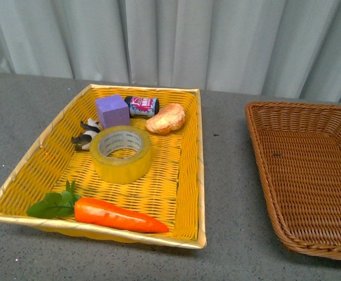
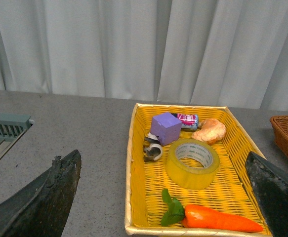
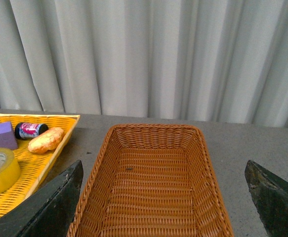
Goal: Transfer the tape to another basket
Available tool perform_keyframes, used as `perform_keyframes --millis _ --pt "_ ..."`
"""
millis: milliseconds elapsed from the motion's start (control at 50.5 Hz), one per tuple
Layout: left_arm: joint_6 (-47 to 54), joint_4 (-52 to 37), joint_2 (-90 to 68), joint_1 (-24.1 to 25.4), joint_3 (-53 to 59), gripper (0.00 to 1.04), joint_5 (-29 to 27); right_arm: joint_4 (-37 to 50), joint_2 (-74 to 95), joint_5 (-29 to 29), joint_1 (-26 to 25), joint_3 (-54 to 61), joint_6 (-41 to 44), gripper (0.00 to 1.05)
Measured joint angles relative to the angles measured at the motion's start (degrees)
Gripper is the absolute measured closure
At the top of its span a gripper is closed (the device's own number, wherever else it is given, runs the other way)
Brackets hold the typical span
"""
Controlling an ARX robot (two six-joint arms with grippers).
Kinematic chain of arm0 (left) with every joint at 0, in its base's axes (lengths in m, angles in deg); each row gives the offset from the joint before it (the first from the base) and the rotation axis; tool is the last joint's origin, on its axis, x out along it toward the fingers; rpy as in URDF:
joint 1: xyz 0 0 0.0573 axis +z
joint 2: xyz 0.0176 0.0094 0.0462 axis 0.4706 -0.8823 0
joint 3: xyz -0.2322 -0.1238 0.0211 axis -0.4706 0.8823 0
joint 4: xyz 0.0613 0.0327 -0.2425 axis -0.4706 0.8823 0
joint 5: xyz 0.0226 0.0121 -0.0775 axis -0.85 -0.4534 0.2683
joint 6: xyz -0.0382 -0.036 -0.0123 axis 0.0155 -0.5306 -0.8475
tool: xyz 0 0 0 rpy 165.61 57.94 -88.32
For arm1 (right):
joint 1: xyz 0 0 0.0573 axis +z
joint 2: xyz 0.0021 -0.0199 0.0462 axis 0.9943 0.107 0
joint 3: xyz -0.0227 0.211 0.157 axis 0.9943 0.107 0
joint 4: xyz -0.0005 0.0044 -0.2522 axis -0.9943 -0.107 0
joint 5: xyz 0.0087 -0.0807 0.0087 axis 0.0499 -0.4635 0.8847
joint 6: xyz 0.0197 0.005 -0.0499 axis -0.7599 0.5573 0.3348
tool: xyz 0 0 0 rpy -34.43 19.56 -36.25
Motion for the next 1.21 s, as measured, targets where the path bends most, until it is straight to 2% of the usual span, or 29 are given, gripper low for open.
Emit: perform_keyframes --millis 1209 --pt "0.0 0.0 0.0 0.0 0.0 0.06 0.0 0.0 0.0 0.0 0.0 0.0 0.0 0.09"
